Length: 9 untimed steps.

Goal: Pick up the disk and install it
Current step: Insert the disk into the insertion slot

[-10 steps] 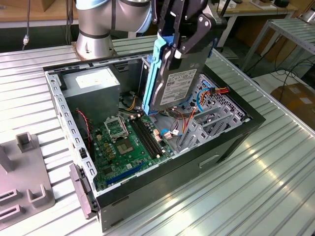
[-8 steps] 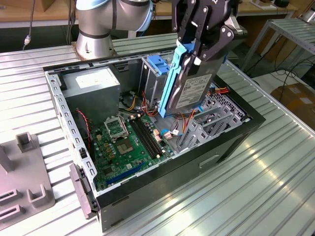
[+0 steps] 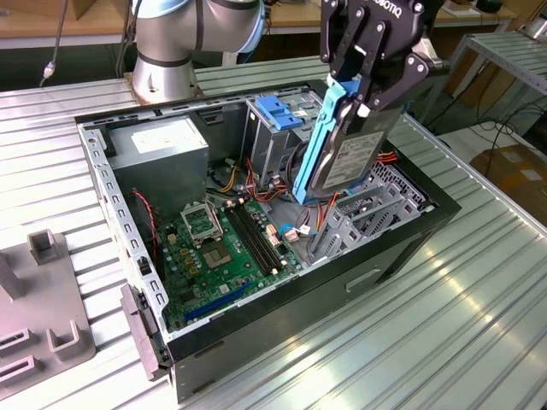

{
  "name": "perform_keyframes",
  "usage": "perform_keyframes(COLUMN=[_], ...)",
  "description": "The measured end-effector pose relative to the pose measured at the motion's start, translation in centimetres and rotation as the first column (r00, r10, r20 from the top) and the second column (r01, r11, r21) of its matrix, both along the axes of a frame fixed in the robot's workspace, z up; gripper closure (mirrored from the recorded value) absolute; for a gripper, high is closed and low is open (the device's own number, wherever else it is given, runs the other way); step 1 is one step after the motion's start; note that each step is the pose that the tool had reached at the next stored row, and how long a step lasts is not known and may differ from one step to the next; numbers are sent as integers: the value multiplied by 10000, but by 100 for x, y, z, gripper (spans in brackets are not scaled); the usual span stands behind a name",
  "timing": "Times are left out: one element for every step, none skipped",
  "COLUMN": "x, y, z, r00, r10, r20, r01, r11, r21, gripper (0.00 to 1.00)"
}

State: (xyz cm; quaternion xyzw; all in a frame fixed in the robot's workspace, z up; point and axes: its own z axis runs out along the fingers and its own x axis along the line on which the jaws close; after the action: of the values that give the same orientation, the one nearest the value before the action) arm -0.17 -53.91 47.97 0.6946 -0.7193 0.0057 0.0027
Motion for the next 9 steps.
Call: perform_keyframes(x=[29,61,89,134,166,190,206,226,241], y=[0,0,0,1,-1,-8,-14,-22,-34], z=[-3,-7,-11,-20,-34,-46,-51,-56,-60], r00=[10000,10000,10000,10000,10000,10000,10000,10000,10000], r10=[-6,-10,-13,-19,-24,-30,-32,-34,-33], r20=[0,0,0,0,0,0,0,0,0], r01=[6,10,13,19,24,30,32,34,33], r11=[10000,10000,10000,10000,10000,10000,10000,10000,10000], r21=[-7,-10,-13,-19,-26,-30,-43,-58,-59], gripper=[63,63,63,63,63,63,63,63,63])
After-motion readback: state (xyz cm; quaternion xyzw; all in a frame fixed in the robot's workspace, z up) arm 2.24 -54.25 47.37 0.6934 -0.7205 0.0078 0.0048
